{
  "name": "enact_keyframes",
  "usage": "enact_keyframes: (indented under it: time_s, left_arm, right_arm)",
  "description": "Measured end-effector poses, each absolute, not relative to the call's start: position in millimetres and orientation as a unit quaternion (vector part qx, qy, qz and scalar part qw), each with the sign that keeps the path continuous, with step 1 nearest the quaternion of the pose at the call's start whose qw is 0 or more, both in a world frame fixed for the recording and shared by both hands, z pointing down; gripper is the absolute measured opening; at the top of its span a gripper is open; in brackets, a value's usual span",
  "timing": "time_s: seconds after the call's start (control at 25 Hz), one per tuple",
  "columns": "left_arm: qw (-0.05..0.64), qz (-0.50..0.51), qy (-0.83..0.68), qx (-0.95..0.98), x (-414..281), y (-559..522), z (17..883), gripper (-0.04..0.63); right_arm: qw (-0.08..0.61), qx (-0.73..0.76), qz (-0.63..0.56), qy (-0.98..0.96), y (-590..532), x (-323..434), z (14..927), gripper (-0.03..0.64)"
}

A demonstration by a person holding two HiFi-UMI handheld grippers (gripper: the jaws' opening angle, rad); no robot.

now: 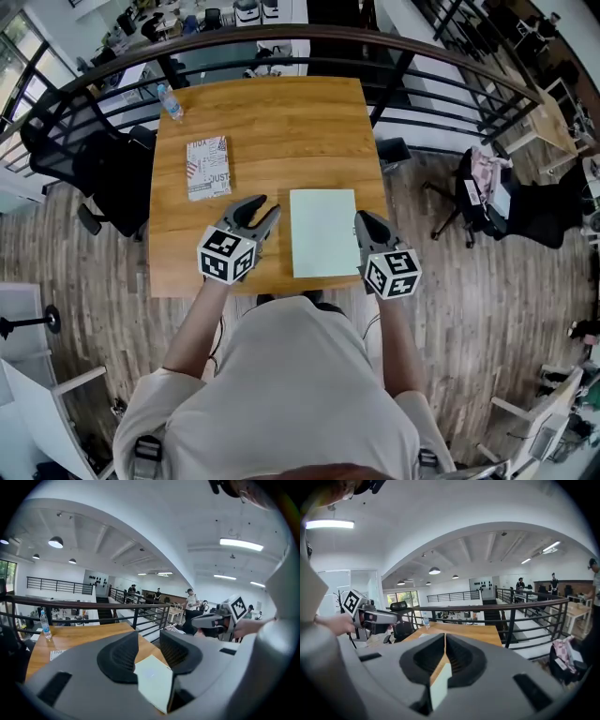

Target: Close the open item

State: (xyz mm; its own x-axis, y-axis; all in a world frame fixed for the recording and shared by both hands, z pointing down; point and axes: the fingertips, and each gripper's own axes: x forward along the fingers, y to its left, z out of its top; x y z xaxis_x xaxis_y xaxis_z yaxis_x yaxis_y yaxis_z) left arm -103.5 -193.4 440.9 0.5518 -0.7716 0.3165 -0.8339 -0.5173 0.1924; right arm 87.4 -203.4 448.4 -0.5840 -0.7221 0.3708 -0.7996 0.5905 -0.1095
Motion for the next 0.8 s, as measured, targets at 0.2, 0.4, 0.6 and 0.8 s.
enact_keyframes:
  time_s: [0.2,0.4,0.6,0.8]
  left_arm:
    - [0.142,0.073,-0.484,0.86,-122.7,-193.0,413.2,0.129]
    - [0.124,0.057,-0.498,0.856,-134.5,-189.4,401.5,0.126]
    - [0.104,0.048,-0.508,0.854,-139.7,-187.1,398.8,0.117]
    - [0.092,0.052,-0.515,0.851,-145.2,-184.5,399.3,0.082]
  right_arm:
    - [0.114,0.437,0.106,-0.886,-203.9,85.2,416.3,0.011]
    - [0.104,0.442,0.071,-0.888,-199.7,79.6,399.8,0.011]
    - [0.096,0.457,0.043,-0.883,-198.7,86.3,390.9,0.011]
    - [0.094,0.469,0.043,-0.877,-199.9,93.9,392.4,0.011]
